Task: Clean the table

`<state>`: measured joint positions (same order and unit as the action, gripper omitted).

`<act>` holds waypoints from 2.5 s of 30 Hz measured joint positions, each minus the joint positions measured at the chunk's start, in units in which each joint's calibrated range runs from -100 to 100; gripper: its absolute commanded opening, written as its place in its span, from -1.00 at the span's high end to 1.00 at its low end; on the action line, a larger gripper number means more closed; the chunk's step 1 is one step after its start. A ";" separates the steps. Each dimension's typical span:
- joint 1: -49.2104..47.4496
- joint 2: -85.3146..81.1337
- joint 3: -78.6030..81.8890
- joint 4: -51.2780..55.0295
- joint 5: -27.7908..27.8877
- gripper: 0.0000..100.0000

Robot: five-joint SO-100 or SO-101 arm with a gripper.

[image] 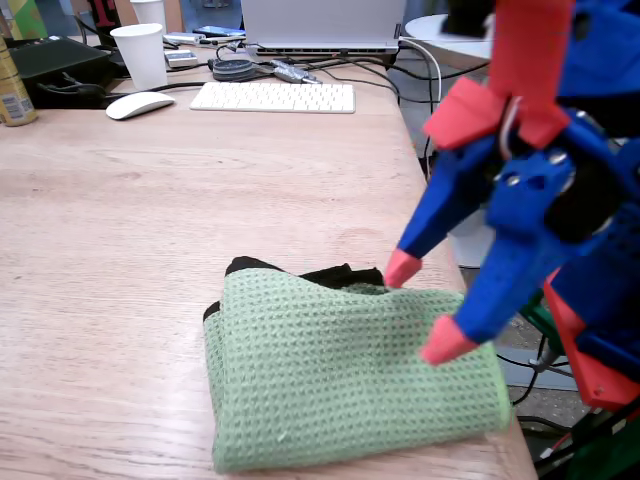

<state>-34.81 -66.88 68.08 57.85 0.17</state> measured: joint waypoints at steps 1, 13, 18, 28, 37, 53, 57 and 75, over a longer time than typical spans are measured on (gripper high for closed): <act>0.00 -1.82 0.00 1.90 0.00 0.48; 24.14 -13.92 -5.68 3.56 -0.24 0.87; 24.05 -15.22 3.43 3.15 -0.44 1.00; 23.49 -30.35 25.07 3.15 -0.39 1.00; 23.49 -30.44 25.07 3.15 -0.10 1.00; 27.43 -30.44 25.07 3.15 -5.03 1.00; 27.34 -30.44 25.07 3.15 -5.03 1.00; 27.52 -30.44 25.07 3.15 -5.32 1.00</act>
<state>-7.28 -97.32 93.15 60.99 -5.15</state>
